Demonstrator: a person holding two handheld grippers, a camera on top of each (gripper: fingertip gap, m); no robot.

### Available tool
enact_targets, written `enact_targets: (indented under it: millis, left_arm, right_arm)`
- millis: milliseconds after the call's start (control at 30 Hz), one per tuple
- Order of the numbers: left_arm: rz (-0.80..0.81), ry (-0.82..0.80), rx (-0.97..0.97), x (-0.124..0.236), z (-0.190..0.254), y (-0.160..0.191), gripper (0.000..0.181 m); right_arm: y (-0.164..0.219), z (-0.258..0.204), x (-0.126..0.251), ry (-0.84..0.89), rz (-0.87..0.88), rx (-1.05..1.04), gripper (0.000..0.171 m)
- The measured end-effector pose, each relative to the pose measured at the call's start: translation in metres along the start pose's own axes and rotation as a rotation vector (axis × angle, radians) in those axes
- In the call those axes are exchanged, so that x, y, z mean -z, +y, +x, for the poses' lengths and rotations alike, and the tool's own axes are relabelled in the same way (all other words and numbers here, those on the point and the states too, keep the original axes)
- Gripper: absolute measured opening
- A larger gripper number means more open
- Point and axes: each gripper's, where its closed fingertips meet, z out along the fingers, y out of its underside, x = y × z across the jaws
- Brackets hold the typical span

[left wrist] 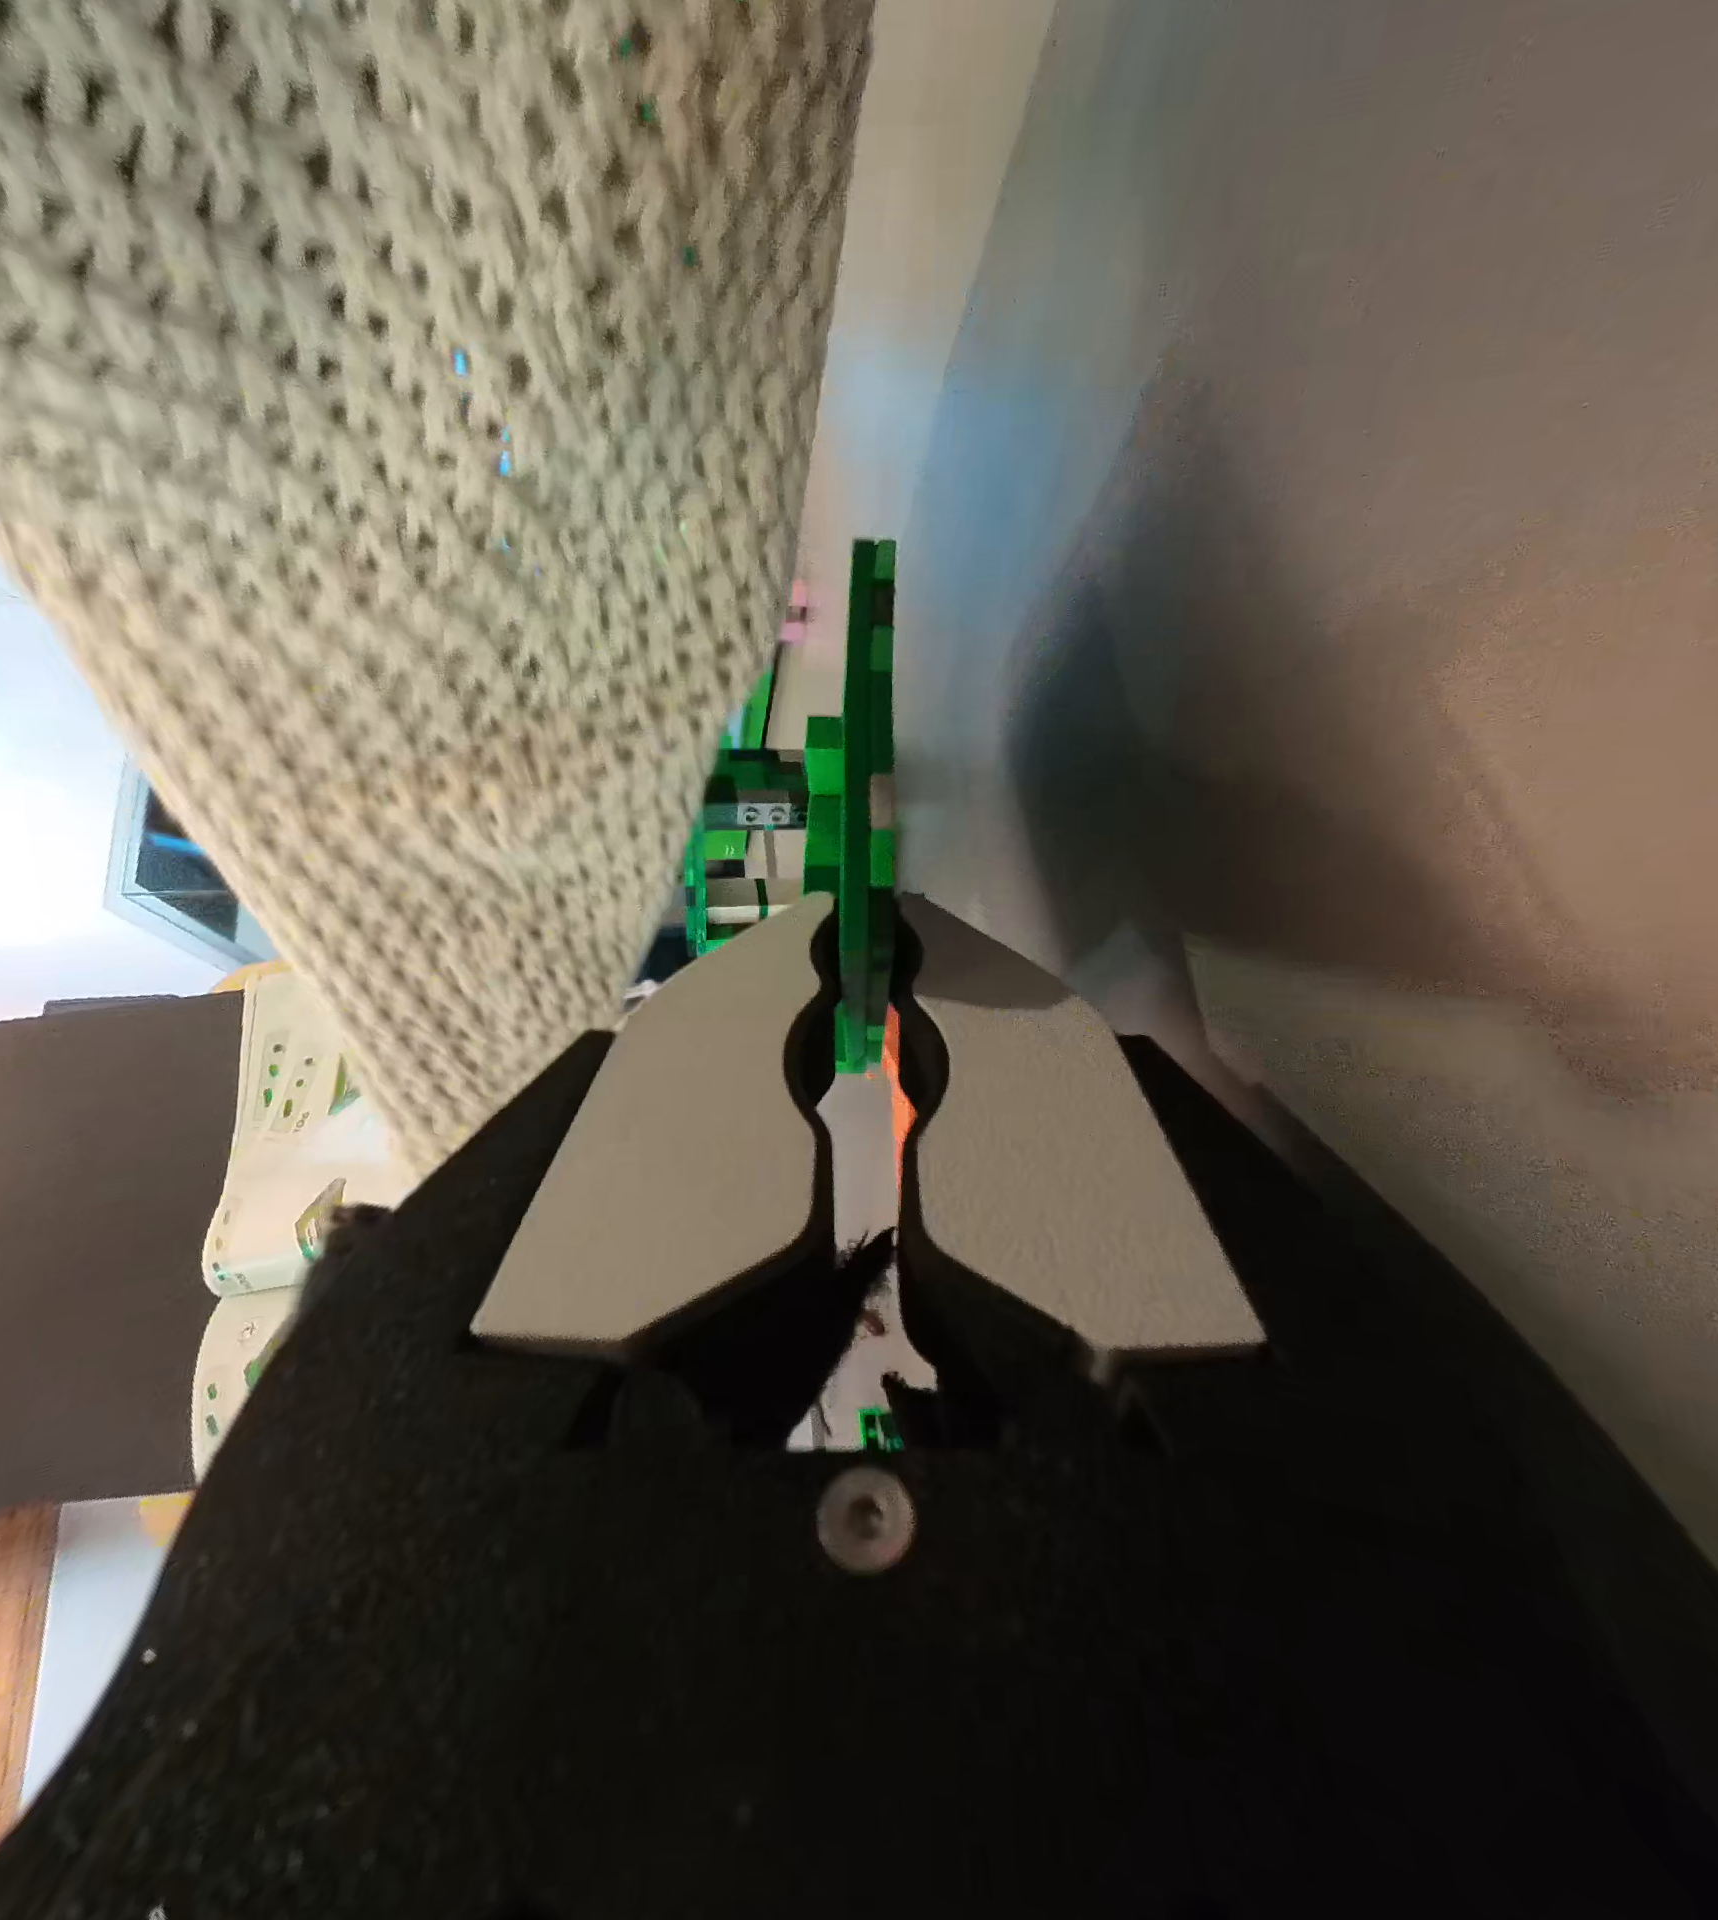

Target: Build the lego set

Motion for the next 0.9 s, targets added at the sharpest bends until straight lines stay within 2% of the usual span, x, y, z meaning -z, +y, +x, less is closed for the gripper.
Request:
enact_targets:
  millis: [100, 167, 267, 333, 500, 600, 667, 733, 800, 833, 900]
  left_arm:
    - [-0.002, 0.006, -0.013, 0.000, 0.001, -0.001, 0.006]
    - [0.004, 0.014, -0.019, -0.001, 0.003, -0.002, 0.006]
    - [0.019, 0.020, -0.024, -0.001, 0.004, -0.005, 0.006]
    - [0.024, 0.025, -0.034, -0.001, 0.005, -0.007, 0.006]
    - [0.043, 0.035, -0.055, -0.001, 0.008, -0.015, 0.006]
    - [0.072, 0.057, -0.058, -0.002, 0.013, -0.024, 0.006]
    - [0.094, 0.077, -0.058, -0.002, 0.018, -0.032, 0.006]
    - [0.100, 0.082, -0.066, -0.001, 0.020, -0.035, 0.006]
    - [0.099, 0.082, -0.058, -0.001, 0.019, -0.035, 0.006]
    - [0.099, 0.081, -0.055, 0.000, 0.019, -0.035, 0.006]
    - [0.100, 0.078, -0.056, 0.000, 0.018, -0.035, 0.006]
  right_arm:
    - [-0.012, -0.051, 0.045, -0.006, 0.029, 0.102, 0.011]
    - [-0.001, -0.085, 0.077, 0.020, -0.041, 0.148, 0.011]
    - [0.024, -0.108, 0.125, 0.301, -0.137, 0.310, 0.011]
    - [0.046, -0.145, 0.144, 0.331, -0.175, 0.384, 0.011]
    - [0.139, -0.258, 0.142, 0.013, -0.356, 0.421, 0.011]
    - [0.176, -0.311, 0.137, -0.281, -0.384, 0.266, 0.011]
    - [0.188, -0.326, 0.132, -0.373, -0.373, 0.181, 0.011]
    - [0.192, -0.323, 0.122, -0.310, -0.357, 0.196, 0.013]
    - [0.192, -0.313, 0.120, -0.208, -0.346, 0.169, 0.041]
    - [0.189, -0.307, 0.120, -0.143, -0.323, 0.122, 0.047]
    - [0.182, -0.295, 0.124, 0.031, -0.239, 0.007, 0.045]
